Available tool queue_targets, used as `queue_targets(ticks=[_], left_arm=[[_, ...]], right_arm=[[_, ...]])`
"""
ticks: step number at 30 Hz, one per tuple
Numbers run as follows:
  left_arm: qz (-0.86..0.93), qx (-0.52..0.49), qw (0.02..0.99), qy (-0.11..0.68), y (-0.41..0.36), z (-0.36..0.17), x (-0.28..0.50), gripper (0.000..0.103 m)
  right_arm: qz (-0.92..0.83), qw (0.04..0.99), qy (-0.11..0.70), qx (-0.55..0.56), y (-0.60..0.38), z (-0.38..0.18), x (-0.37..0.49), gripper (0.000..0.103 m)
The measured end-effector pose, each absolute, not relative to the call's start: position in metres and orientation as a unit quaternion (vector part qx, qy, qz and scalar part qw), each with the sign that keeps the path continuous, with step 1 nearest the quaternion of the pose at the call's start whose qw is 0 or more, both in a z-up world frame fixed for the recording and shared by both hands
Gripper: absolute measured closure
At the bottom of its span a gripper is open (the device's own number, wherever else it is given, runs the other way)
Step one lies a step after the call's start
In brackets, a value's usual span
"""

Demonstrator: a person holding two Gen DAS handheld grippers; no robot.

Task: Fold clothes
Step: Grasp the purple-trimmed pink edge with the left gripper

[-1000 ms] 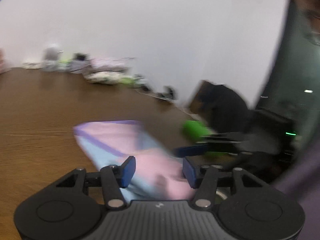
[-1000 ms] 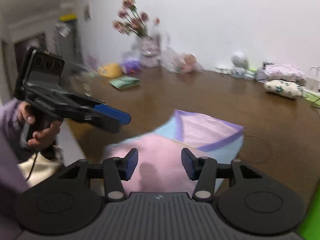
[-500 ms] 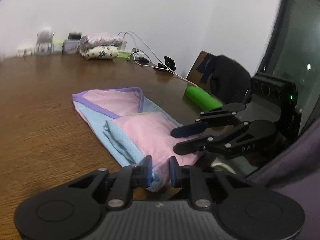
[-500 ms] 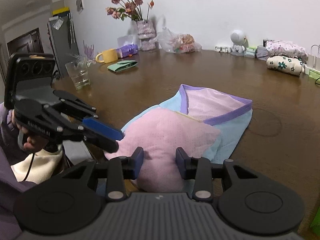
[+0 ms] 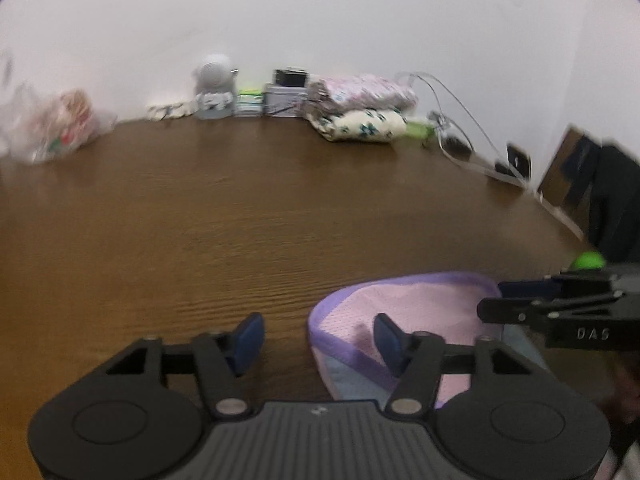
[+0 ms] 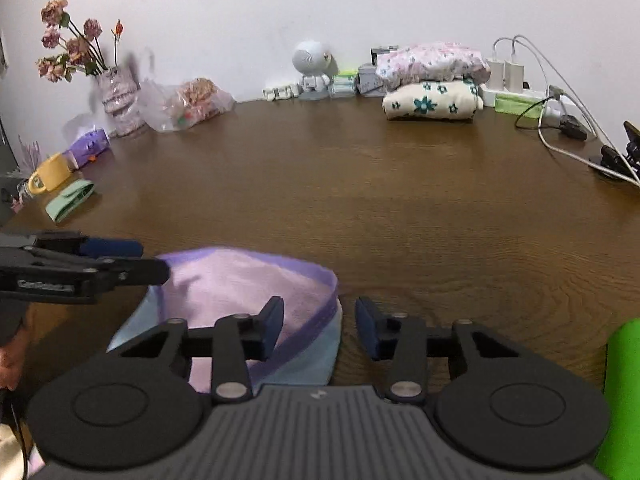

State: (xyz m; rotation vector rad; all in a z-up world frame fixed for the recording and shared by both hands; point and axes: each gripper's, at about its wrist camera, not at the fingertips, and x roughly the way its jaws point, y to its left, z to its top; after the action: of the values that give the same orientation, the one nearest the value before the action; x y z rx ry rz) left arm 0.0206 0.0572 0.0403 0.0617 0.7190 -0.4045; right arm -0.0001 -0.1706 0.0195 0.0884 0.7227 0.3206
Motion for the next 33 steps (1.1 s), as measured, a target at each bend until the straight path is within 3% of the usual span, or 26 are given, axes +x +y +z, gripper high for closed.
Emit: queue_targets(ticks=[2,3,4,13,17,20,23,25,26,30,33], left_arm=[[-0.201,0.027,0.912,0.357,0.053,0.037,0.023,0.076],[-0.203,0.020,0.910,0.362,0.054,0.036,0.022,0.092],[-0.204,0.013,0.909,0.364,0.057,0.036,0.020,0.099],[-0.265,-0.077,0.907,0.319,0.087,0.075,-0.044,0.100],[-0.302,-0.056,0.903,0.299,0.087,0.073,-0.106,0.100],[-0.301,-0.043,0.894,0.328,0.091,0.054,-0.131,0.095],[-0.304,-0.049,0.899,0.311,0.106,0.058,-0.147,0.082],[-0.308,-0.071,0.909,0.271,0.117,0.072,-0.153,0.048],[-0.306,-0.081,0.914,0.254,0.119,0.078,-0.153,0.042],[-0.304,-0.066,0.912,0.269,0.086,0.080,-0.131,0.042],[-0.298,-0.023,0.905,0.304,0.055,0.063,-0.120,0.043]], right_arm=[[0.162,0.920,0.355,0.047,-0.175,0.017,-0.002,0.090],[0.166,0.918,0.356,0.047,-0.176,0.017,-0.003,0.094],[0.170,0.917,0.358,0.049,-0.178,0.017,-0.004,0.096],[0.238,0.918,0.314,0.039,-0.199,0.047,-0.042,0.100],[0.298,0.913,0.278,0.006,-0.217,0.045,-0.091,0.100],[0.323,0.897,0.301,-0.031,-0.222,0.035,-0.118,0.099],[0.330,0.889,0.310,-0.068,-0.225,0.032,-0.139,0.090],[0.326,0.900,0.285,-0.059,-0.232,0.045,-0.144,0.076],[0.327,0.906,0.267,-0.044,-0.235,0.053,-0.144,0.069],[0.342,0.910,0.233,0.017,-0.227,0.064,-0.126,0.069],[0.353,0.898,0.263,0.014,-0.200,0.049,-0.115,0.069]])
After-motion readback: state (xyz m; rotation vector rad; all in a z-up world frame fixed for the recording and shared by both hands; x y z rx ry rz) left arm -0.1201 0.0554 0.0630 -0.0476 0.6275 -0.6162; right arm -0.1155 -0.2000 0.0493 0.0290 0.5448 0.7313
